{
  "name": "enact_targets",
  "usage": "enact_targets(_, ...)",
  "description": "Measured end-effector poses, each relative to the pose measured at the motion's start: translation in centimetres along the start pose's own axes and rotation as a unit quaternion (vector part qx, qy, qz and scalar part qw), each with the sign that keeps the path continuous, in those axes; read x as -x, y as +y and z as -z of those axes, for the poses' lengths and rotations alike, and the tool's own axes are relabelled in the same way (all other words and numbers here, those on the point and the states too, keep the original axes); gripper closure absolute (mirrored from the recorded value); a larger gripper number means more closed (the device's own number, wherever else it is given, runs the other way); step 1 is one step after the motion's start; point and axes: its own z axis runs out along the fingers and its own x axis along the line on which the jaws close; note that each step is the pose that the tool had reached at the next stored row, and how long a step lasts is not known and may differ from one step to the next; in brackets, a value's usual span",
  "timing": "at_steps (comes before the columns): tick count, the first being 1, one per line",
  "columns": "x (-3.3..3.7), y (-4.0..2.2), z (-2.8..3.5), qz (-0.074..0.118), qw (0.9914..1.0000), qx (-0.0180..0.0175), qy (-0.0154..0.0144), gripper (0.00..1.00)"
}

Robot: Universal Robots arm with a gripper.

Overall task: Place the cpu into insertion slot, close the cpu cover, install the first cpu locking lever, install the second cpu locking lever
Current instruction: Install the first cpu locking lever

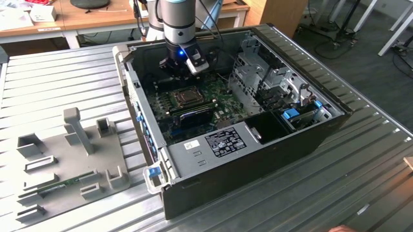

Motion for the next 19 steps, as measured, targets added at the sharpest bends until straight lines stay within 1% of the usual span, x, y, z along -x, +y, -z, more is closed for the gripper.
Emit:
enact_targets(1, 0.0, 0.0, 0.0, 0.0, 1.0, -0.0026, -0.0005, 0.9)
enact_targets(2, 0.0, 0.0, 0.01, 0.001, 0.99998, -0.0067, -0.0007, 0.9)
enact_targets(3, 0.0, 0.0, 0.01, 0.001, 0.99993, -0.0114, -0.0002, 0.9)
enact_targets(5, 0.0, 0.0, 0.01, 0.001, 0.99975, -0.0221, 0.0025, 0.9)
enact_targets(6, 0.0, 0.0, 0.01, 0.001, 0.99966, -0.0257, 0.0037, 0.9)
enact_targets(7, 0.0, -0.01, 0.0, 0.002, 0.99961, -0.0276, 0.0049, 0.9)
enact_targets(8, 0.01, 0.0, 0.0, 0.002, 0.99956, -0.0289, 0.0067, 0.9)
enact_targets(10, 0.08, 0.02, 0.0, 0.002, 0.99942, -0.0317, 0.0125, 0.9)
enact_targets(11, 0.08, 0.02, 0.0, 0.003, 0.9994, -0.032, 0.0132, 0.9)
enact_targets(16, 0.09, 0.02, 0.0, 0.004, 0.99939, -0.0319, 0.0135, 0.9)
enact_targets(17, 0.09, 0.02, 0.0, 0.01, 0.99935, -0.0317, 0.0141, 0.9)
enact_targets(19, 0.09, 0.03, -0.01, 0.027, 0.99905, -0.0305, 0.0161, 0.9)
